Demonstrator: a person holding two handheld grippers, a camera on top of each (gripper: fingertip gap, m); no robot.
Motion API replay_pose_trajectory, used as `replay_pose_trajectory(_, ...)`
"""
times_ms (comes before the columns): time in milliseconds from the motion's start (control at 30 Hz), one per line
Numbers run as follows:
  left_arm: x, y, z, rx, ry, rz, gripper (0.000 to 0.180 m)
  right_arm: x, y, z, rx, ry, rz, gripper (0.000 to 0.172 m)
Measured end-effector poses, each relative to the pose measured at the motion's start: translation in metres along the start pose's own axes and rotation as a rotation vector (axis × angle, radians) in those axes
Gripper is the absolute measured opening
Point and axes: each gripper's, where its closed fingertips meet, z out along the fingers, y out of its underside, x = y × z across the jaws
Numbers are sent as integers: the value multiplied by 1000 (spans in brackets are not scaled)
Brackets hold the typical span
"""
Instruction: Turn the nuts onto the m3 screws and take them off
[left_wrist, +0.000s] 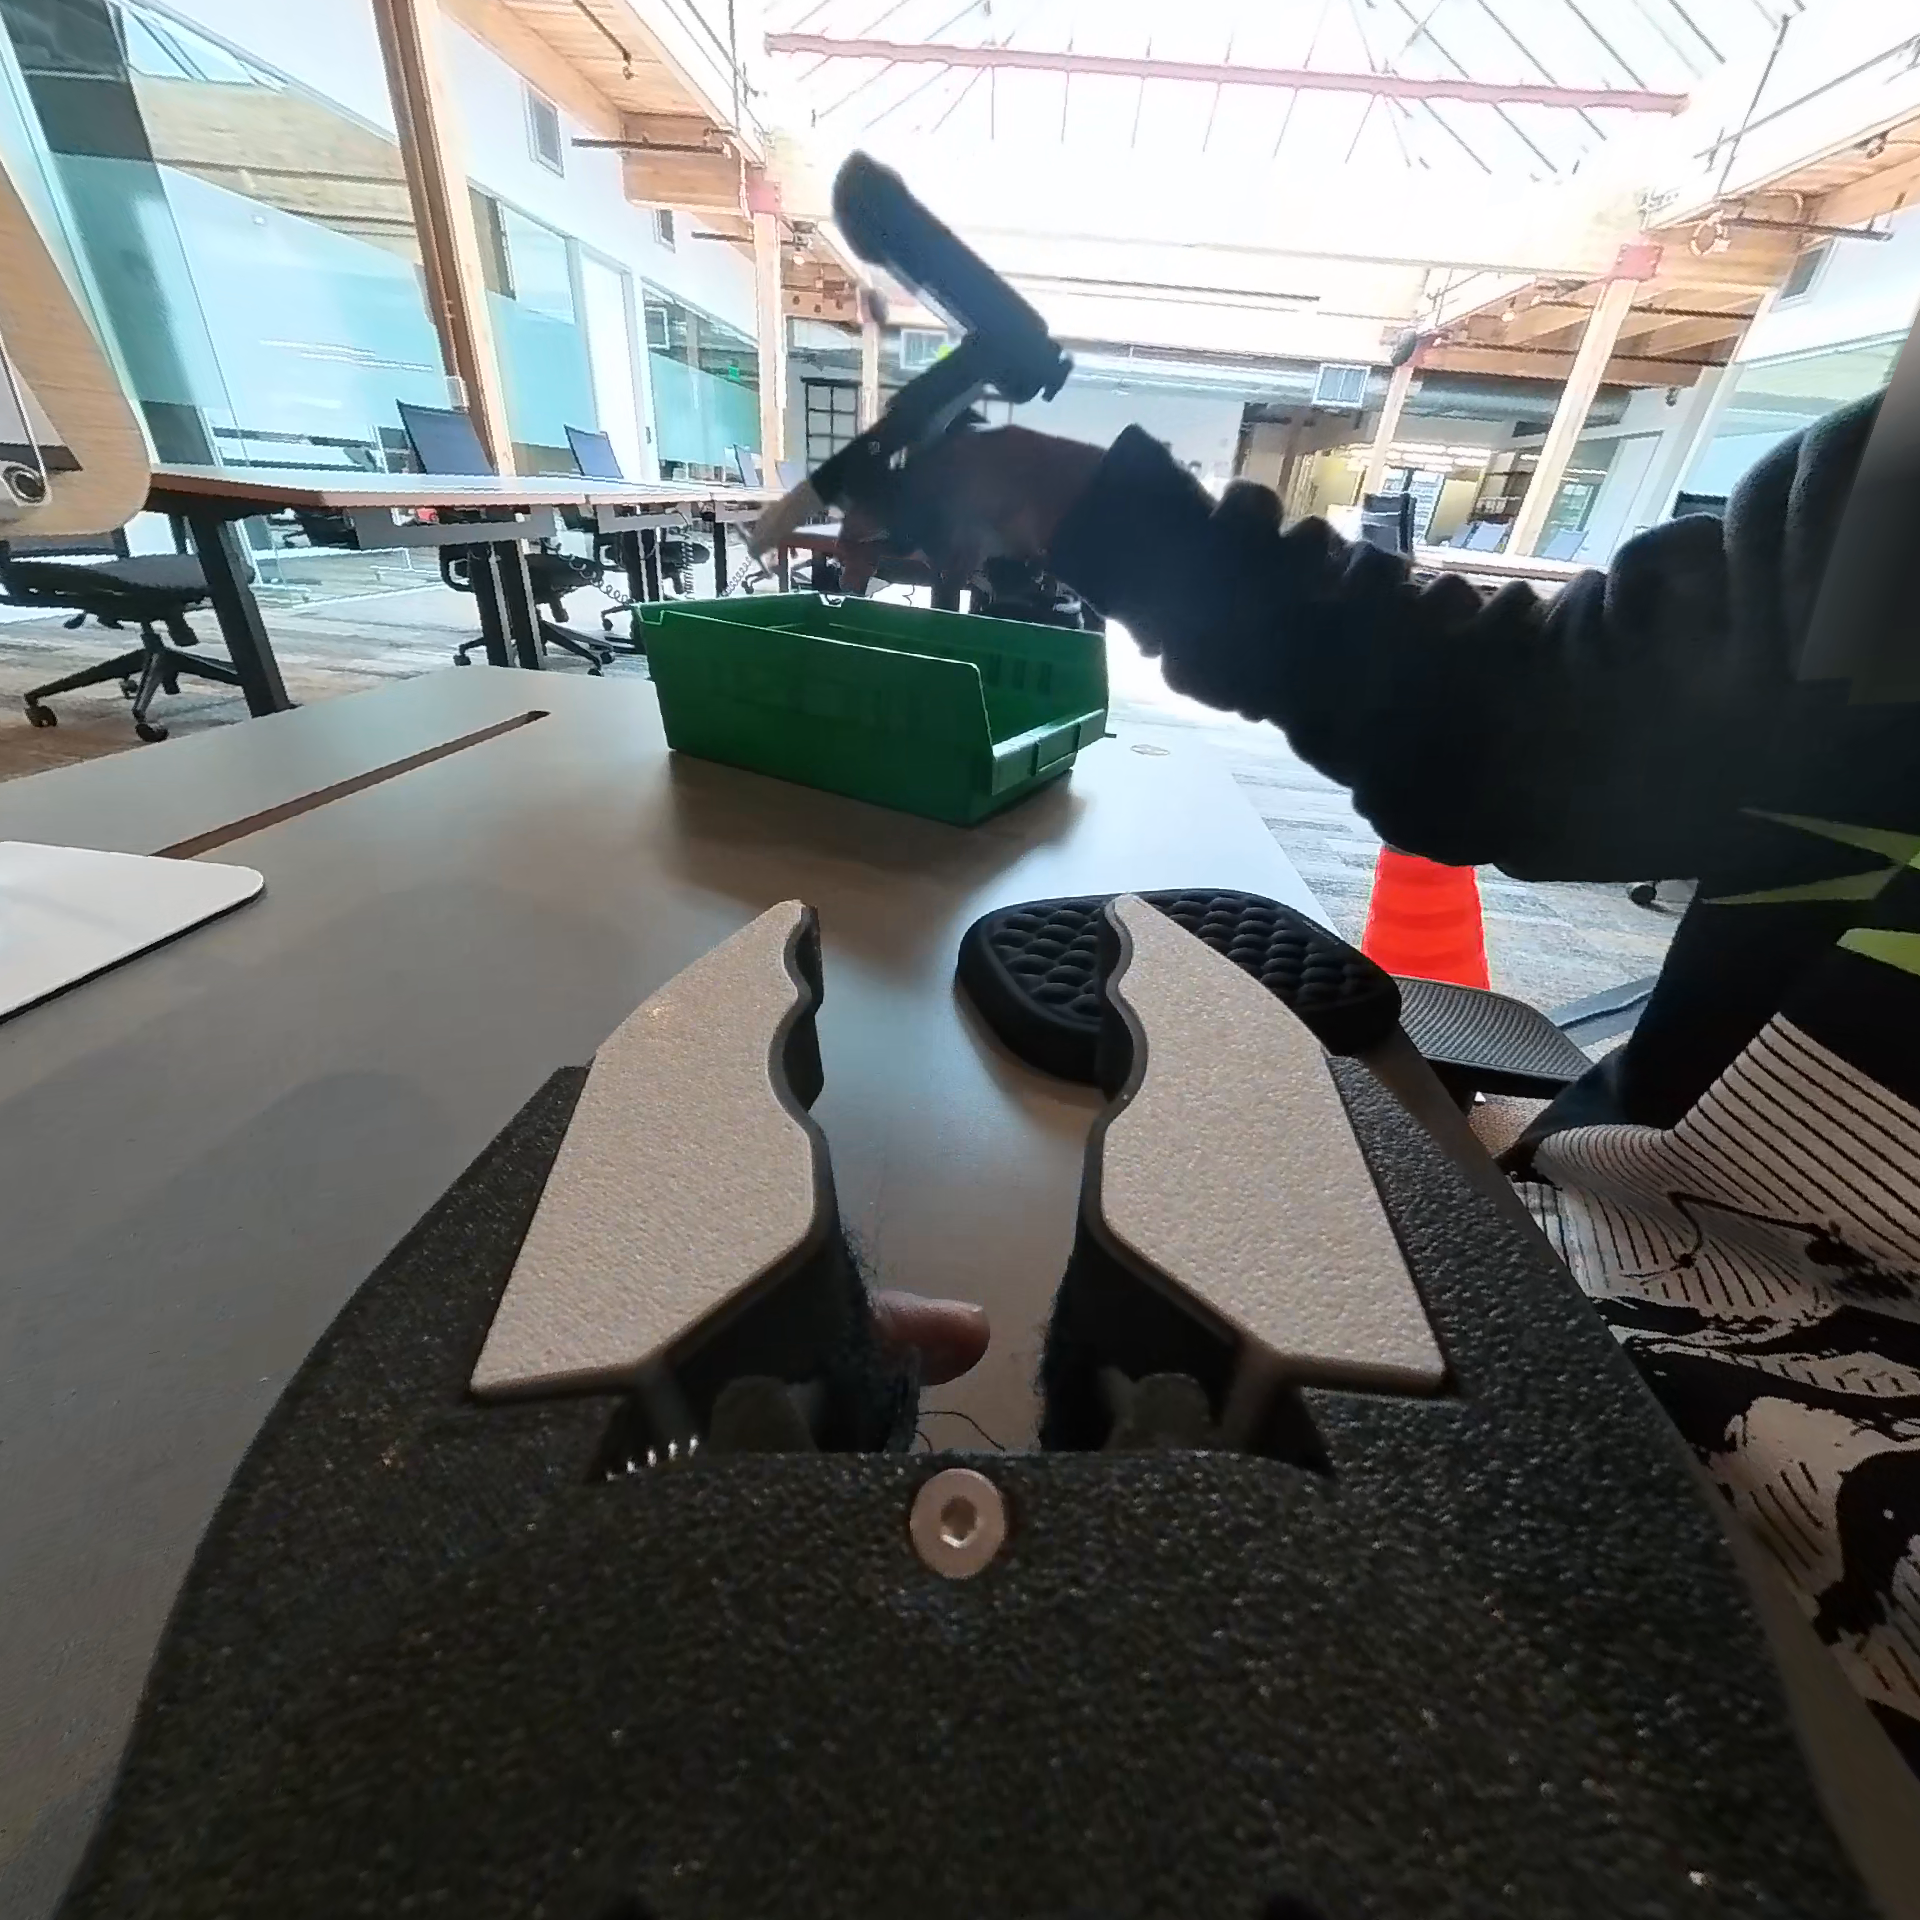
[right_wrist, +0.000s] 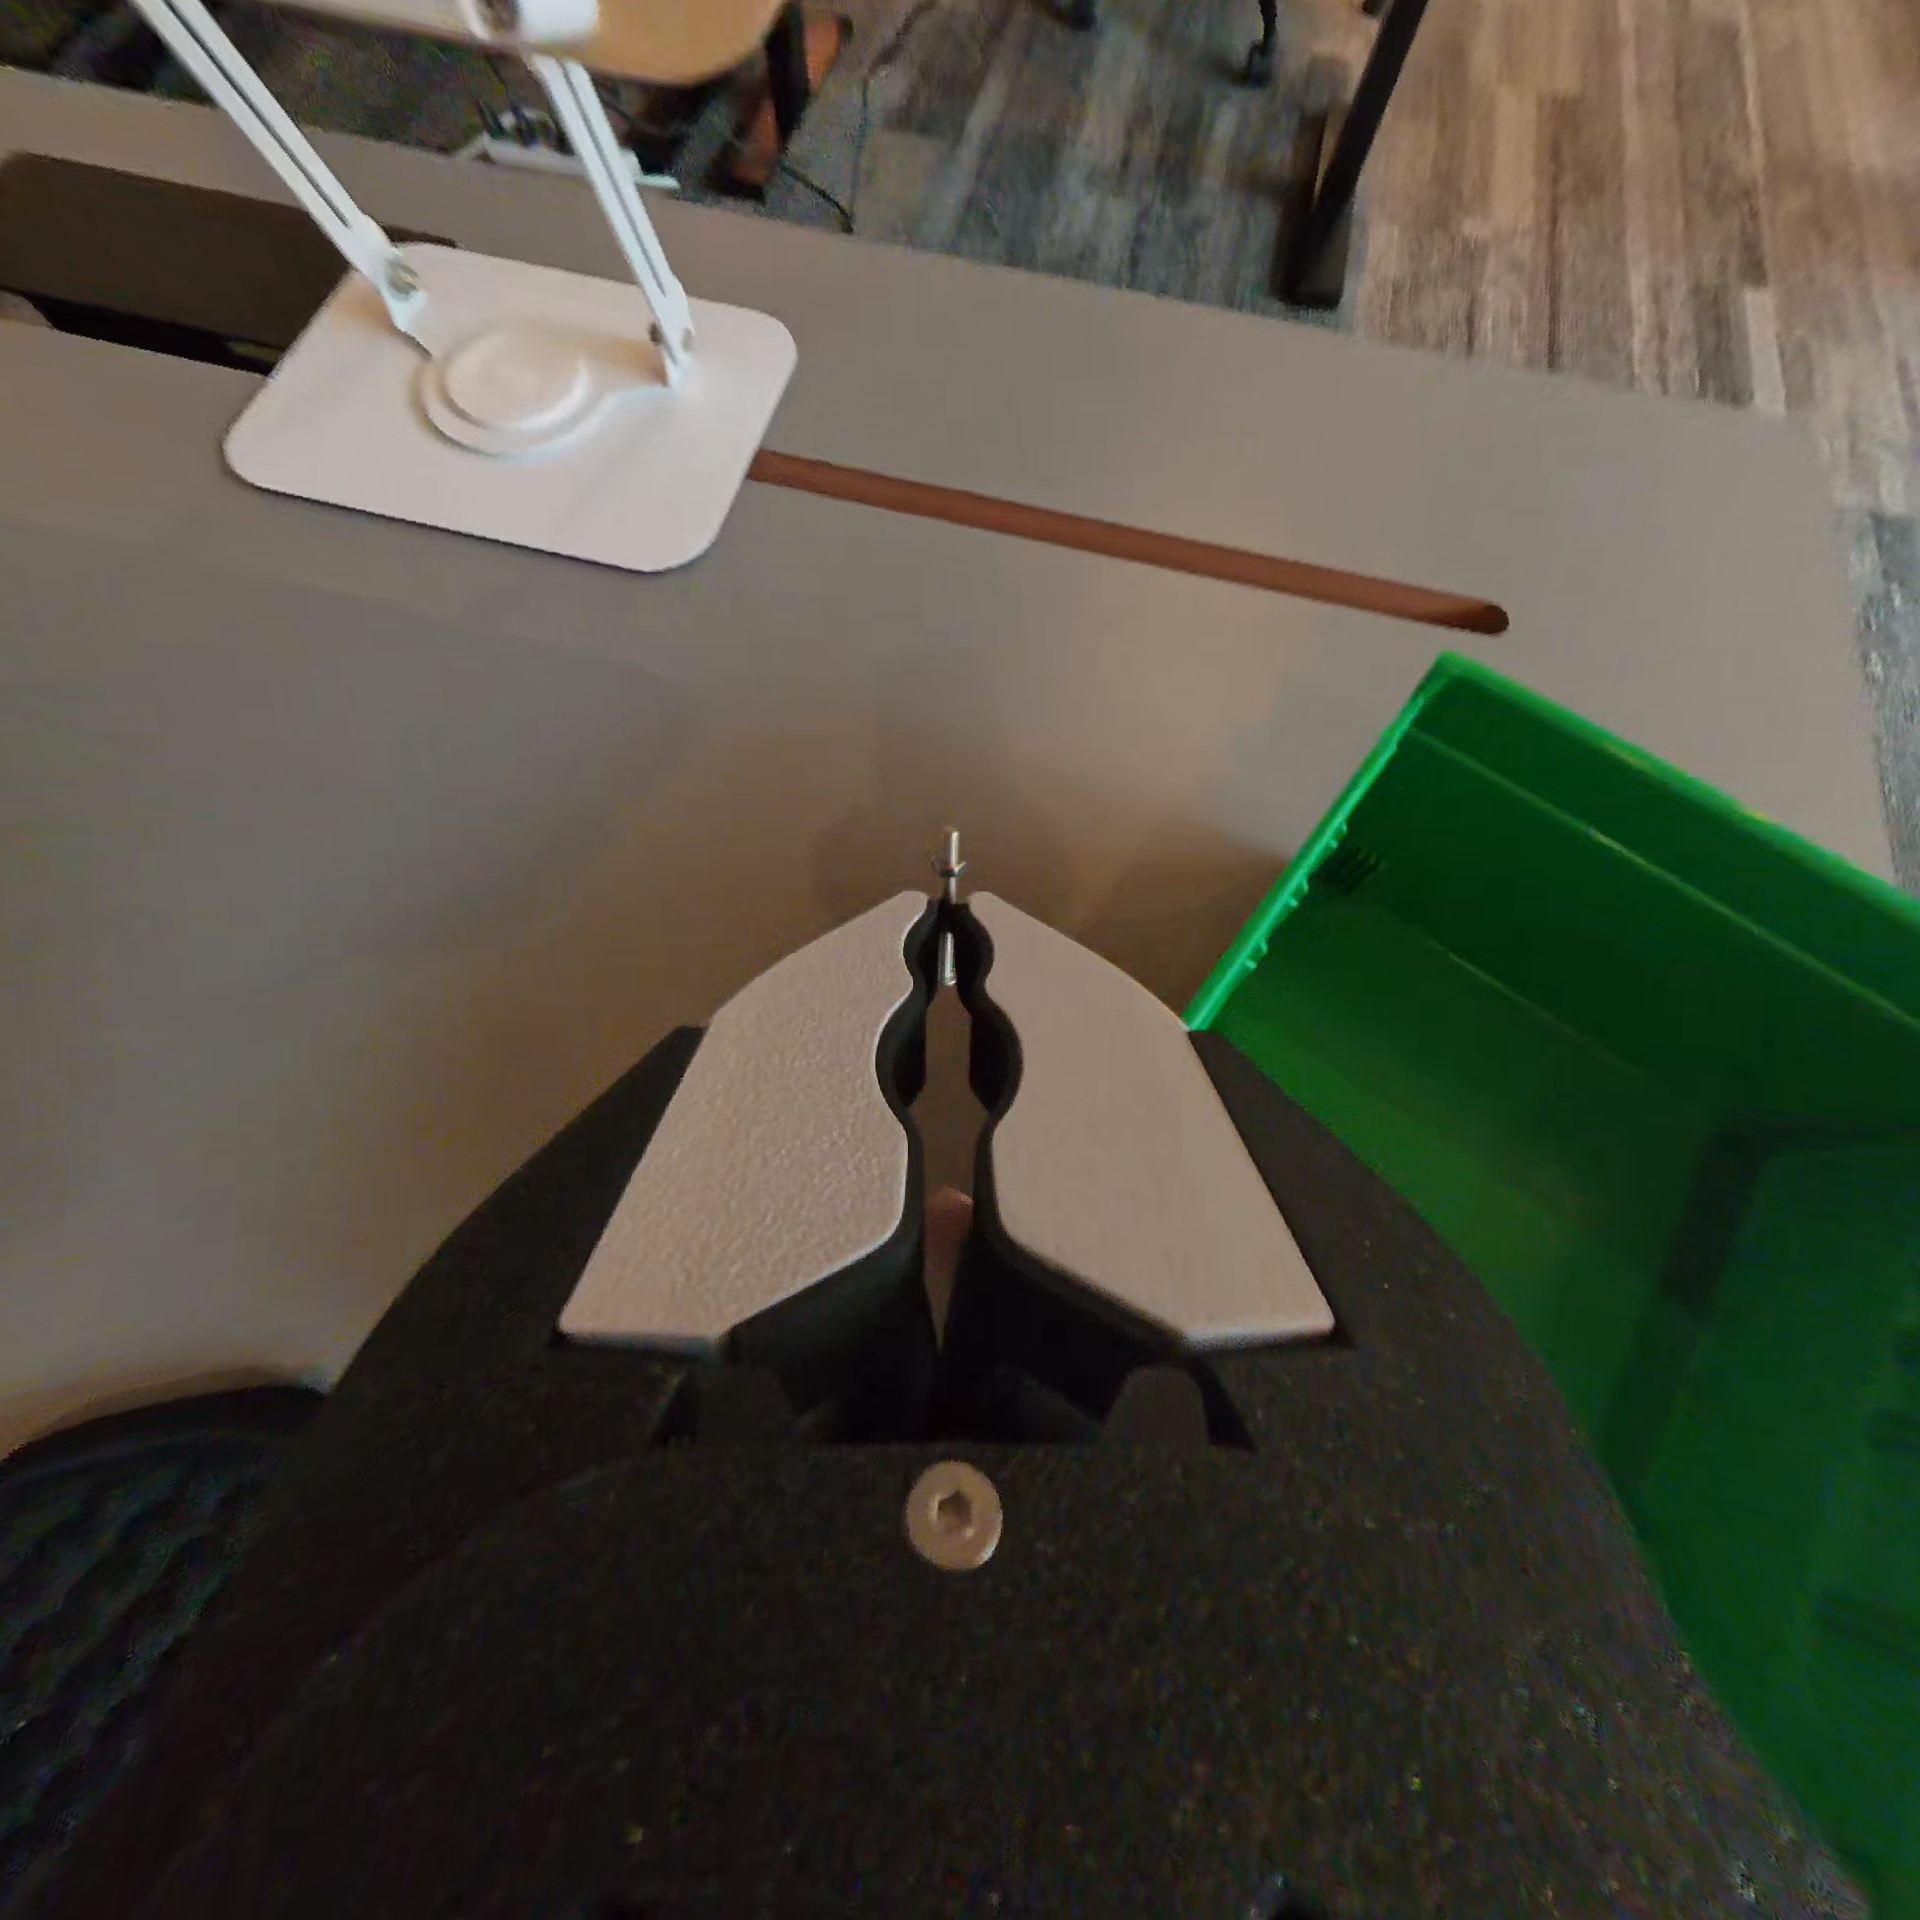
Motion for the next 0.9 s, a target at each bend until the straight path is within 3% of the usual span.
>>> replay_pose_trajectory(400,0,1,0,-9,0,1,50,37,43,25,-183,76,70,2)
replay_pose_trajectory(900,-2,2,0,-17,-3,5,50,46,28,17,-105,69,136,1)
